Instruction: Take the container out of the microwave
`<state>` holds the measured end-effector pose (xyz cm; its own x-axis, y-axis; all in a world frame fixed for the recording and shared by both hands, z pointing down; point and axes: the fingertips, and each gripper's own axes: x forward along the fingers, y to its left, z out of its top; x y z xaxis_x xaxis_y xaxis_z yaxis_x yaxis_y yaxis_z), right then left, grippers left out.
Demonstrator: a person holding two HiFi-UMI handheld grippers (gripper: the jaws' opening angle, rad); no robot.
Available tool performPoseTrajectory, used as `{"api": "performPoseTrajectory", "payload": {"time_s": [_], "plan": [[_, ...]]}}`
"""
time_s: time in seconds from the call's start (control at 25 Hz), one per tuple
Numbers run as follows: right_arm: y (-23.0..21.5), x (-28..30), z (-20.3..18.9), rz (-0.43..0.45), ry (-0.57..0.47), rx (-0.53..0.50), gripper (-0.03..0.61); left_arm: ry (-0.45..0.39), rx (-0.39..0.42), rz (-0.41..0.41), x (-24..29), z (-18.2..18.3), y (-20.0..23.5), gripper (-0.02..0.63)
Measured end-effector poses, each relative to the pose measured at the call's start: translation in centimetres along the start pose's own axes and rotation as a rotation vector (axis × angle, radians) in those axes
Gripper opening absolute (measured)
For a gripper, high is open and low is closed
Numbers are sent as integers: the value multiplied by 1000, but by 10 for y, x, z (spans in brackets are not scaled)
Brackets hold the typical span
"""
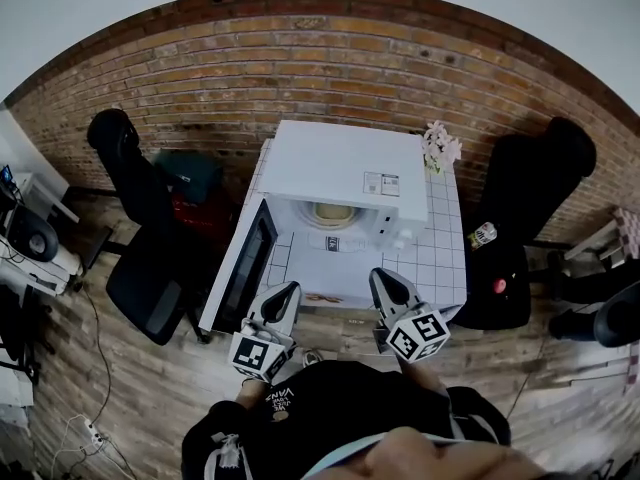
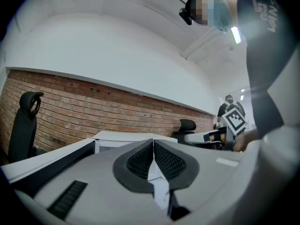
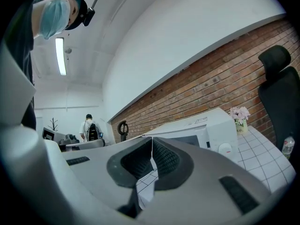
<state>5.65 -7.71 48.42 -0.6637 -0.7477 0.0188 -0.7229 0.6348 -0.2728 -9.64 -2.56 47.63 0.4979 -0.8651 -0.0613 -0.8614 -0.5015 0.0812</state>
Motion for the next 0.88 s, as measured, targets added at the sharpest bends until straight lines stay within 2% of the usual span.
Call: {"api": "performPoseTrajectory", "payload": {"time_s": [0.4,0.6,0.88], "plan": [[9,24,-17,-62,-5,-12,6,41,2,-91,3,-17,26,15],[5,36,-23,-81,3,-10,6,50,-23,-97,11,-23,35,14],[-13,63,-26,-82,-5,-36,6,62,0,-81,34,-32,52,14]]}}
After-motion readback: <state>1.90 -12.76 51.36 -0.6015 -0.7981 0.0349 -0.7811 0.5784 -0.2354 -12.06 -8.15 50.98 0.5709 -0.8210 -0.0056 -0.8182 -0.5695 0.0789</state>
